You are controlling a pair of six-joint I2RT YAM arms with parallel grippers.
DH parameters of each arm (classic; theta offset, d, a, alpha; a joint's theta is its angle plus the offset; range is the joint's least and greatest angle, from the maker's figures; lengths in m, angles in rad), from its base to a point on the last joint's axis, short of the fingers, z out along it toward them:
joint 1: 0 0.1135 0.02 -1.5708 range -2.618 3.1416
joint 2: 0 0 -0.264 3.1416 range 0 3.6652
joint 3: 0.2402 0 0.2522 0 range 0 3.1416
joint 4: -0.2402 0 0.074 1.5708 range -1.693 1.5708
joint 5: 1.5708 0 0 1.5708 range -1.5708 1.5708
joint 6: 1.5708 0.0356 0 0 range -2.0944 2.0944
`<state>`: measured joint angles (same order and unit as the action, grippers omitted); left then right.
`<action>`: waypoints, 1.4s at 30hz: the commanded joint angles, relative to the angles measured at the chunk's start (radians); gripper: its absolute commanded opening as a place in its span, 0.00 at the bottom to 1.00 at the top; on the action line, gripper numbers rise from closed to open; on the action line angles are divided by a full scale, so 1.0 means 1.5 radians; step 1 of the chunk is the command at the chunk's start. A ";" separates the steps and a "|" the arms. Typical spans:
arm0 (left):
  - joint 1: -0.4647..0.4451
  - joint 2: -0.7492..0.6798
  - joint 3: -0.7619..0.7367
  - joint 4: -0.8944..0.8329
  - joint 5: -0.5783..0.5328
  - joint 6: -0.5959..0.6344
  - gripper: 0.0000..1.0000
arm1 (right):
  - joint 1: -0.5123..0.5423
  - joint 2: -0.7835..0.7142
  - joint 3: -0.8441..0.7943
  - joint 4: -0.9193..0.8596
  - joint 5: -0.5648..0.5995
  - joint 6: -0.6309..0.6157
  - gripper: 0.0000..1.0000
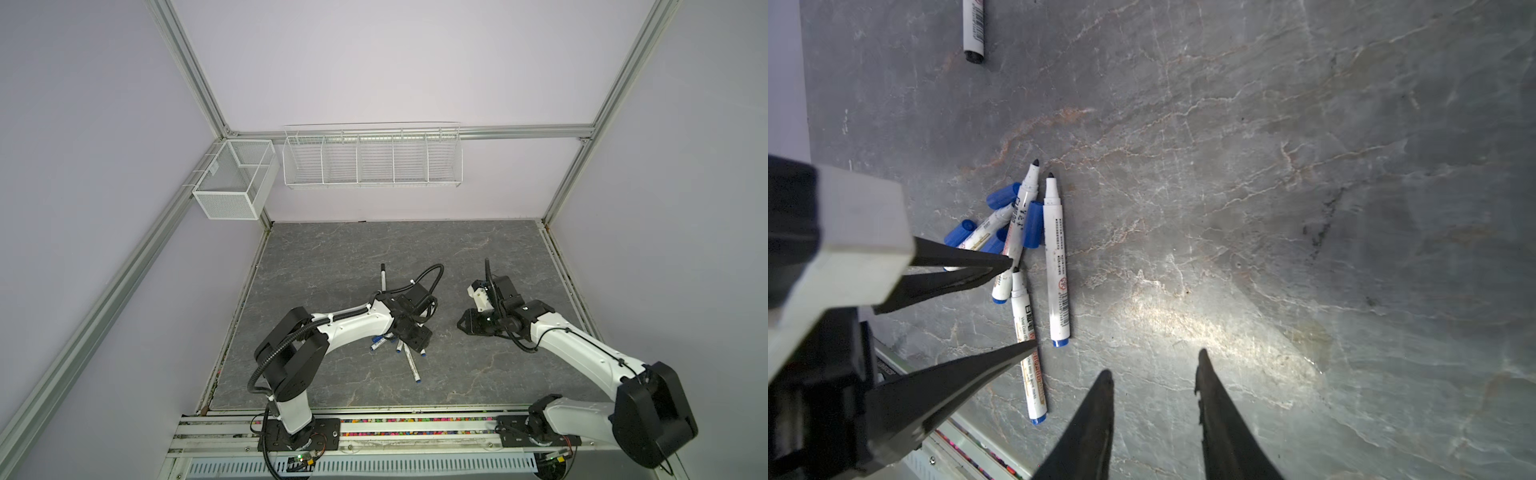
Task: Insert the pens into the pen caps
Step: 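Return the left gripper to the pile and grasp a red-labelled white marker, then lift the marker upright with the left gripper while the right gripper approaches it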
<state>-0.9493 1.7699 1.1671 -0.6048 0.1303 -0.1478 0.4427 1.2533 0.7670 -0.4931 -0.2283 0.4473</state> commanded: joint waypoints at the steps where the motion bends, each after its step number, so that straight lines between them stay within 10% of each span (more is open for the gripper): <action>1: -0.002 0.022 0.031 -0.036 0.011 0.009 0.59 | -0.010 -0.014 -0.018 -0.021 -0.001 -0.006 0.37; 11: -0.002 0.093 0.078 -0.053 0.034 0.005 0.56 | -0.032 -0.043 -0.025 -0.046 -0.007 -0.030 0.37; 32: -0.013 0.145 0.100 -0.014 -0.028 0.038 0.04 | -0.137 -0.122 -0.075 -0.031 -0.002 0.035 0.37; 42: 0.024 0.057 0.071 0.132 0.139 0.013 0.00 | -0.080 -0.157 -0.078 0.041 -0.067 0.028 0.48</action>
<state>-0.9463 1.9266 1.2991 -0.5270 0.2085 -0.1020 0.2813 1.0561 0.6579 -0.5125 -0.2680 0.4911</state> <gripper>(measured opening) 0.095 0.473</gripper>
